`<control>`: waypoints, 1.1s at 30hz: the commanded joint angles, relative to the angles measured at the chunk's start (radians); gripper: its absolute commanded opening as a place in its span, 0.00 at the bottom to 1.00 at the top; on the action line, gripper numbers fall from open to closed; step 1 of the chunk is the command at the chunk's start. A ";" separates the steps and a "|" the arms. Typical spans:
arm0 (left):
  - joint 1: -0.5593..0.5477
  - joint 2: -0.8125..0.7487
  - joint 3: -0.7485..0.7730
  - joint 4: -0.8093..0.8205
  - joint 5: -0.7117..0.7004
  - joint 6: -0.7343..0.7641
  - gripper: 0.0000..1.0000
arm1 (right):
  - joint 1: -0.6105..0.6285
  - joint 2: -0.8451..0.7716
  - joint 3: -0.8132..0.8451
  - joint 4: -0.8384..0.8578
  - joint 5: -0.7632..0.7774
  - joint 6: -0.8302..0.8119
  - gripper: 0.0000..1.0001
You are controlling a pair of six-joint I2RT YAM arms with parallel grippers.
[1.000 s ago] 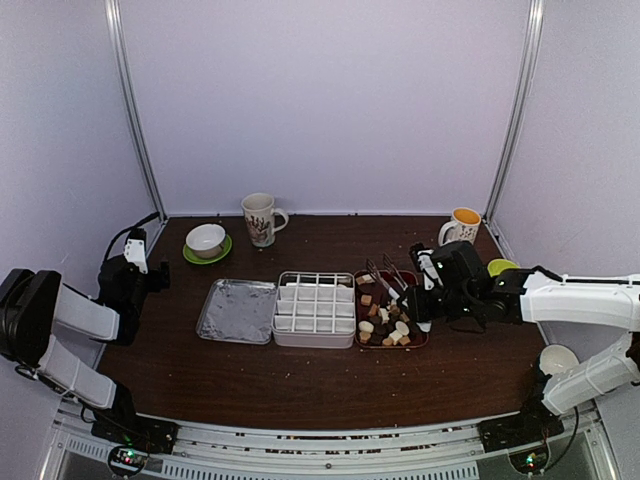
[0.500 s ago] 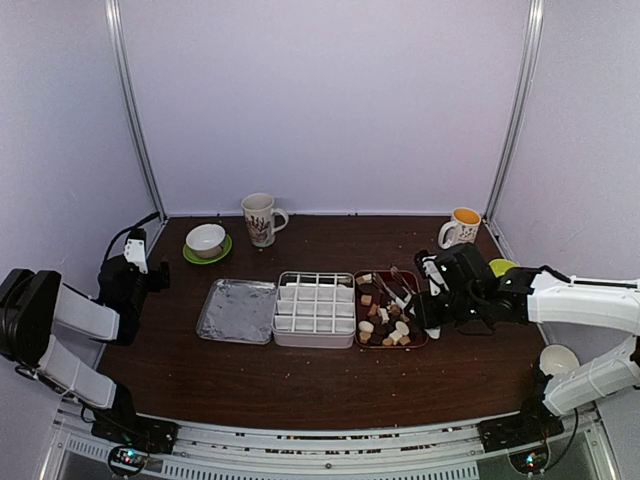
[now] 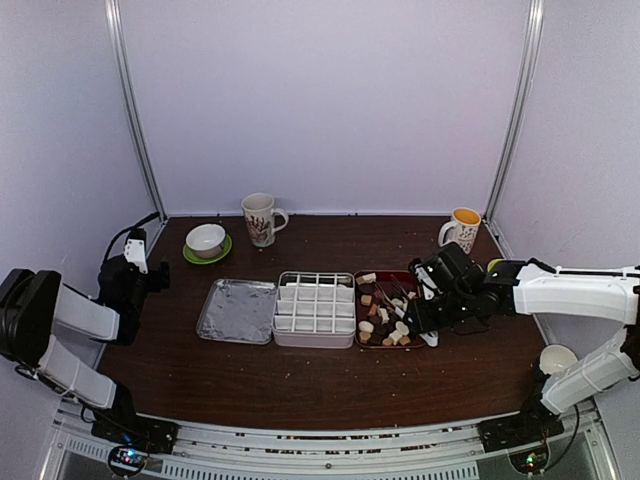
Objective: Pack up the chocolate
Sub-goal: Pick up the fake chocolate from the plate.
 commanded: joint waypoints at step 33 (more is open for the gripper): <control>0.008 0.006 0.015 0.034 0.012 -0.009 0.98 | 0.012 0.069 0.037 -0.005 -0.077 0.104 0.33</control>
